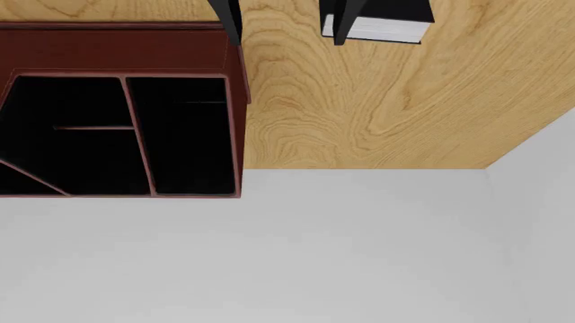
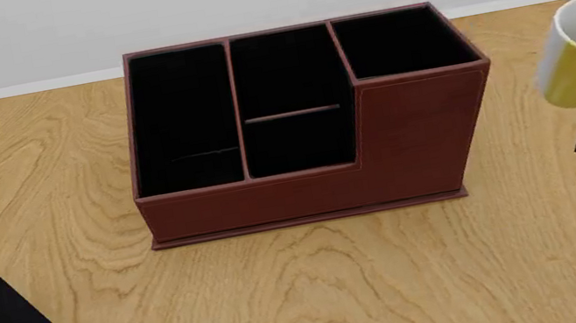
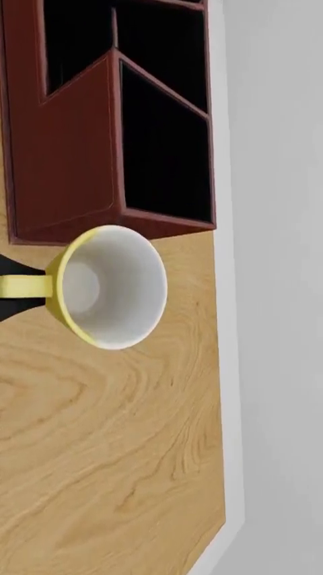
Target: Pick up the yellow and white mug and place it to the right of the caddy.
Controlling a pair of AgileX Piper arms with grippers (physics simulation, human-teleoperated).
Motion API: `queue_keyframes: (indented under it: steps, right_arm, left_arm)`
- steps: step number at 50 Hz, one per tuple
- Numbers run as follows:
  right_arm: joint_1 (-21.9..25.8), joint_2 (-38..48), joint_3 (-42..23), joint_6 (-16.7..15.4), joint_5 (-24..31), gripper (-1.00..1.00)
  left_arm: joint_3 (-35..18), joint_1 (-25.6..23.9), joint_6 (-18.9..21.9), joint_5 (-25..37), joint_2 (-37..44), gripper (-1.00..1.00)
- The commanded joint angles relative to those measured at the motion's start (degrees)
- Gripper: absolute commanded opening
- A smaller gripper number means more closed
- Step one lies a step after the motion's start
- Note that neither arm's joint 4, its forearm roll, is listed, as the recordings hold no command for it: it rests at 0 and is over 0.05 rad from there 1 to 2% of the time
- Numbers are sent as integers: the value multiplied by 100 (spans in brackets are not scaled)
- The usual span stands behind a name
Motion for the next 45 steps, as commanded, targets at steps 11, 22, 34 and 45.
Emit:
queue_keyframes:
  steps: [11,22,34,45]
  right_arm:
    - [53,894,8,140,-714,-100]
    - [34,1261,116,180,-1074,-100]
    - [59,1644,289,280,-1531,-100]
    - [57,2155,369,332,-2017,-100]
  left_arm:
    - [0,0,0,0,0,100]
    - [0,0,0,0,0,100]
    - [0,0,0,0,0,100]
    - [0,0,0,0,0,100]
